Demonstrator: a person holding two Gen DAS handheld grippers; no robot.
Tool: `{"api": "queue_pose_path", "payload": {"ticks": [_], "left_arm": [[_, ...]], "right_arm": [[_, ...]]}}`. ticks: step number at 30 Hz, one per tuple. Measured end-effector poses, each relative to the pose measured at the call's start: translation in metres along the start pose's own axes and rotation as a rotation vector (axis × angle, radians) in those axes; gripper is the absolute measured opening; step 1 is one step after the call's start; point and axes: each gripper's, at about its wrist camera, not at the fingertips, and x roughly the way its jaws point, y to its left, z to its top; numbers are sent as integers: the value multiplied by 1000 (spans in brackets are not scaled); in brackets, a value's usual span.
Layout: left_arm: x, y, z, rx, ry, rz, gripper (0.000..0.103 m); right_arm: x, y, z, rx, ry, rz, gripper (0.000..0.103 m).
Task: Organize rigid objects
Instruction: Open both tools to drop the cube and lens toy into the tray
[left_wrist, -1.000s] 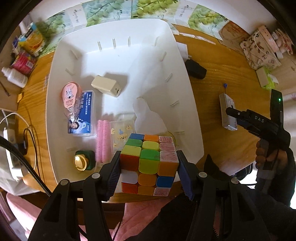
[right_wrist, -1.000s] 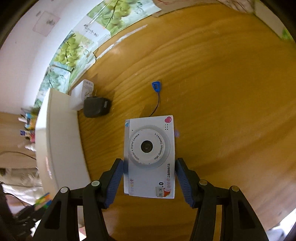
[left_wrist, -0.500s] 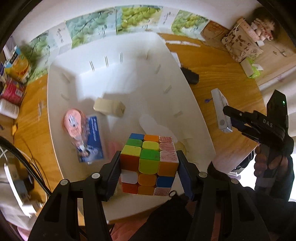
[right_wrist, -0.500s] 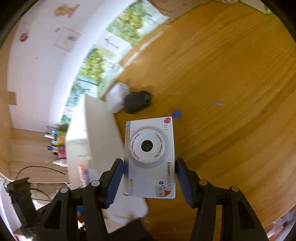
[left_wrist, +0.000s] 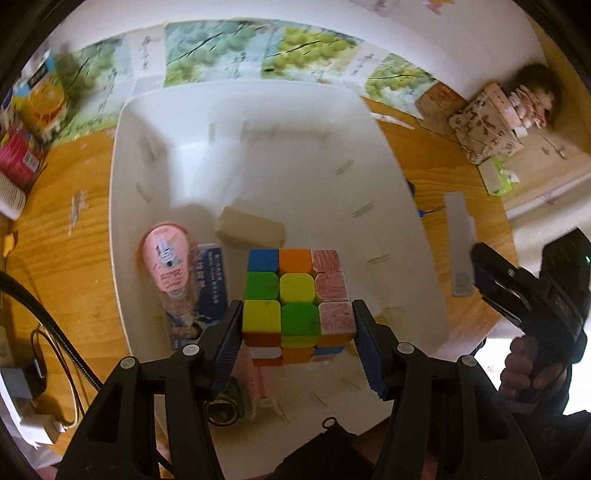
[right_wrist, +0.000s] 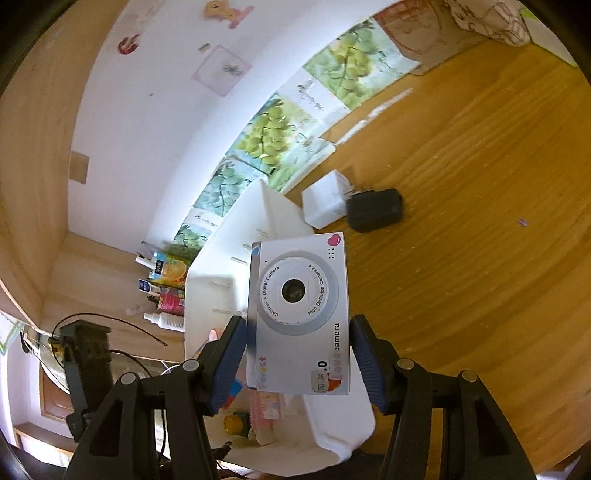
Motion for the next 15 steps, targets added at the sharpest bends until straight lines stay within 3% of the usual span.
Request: {"api": "queue_pose_path", "payload": {"ticks": [5, 9, 15], "left_arm": [[-16, 10, 0, -50, -95, -66, 79], [-29, 11, 0, -77, -180, -71, 80], [-39, 16, -7, -116, -246, -73, 80]], "right_arm": [[3, 15, -8, -71, -1, 19, 58], [7, 28, -14, -129, 14, 32, 58], [20, 49, -22, -234, 67, 31, 59]]}}
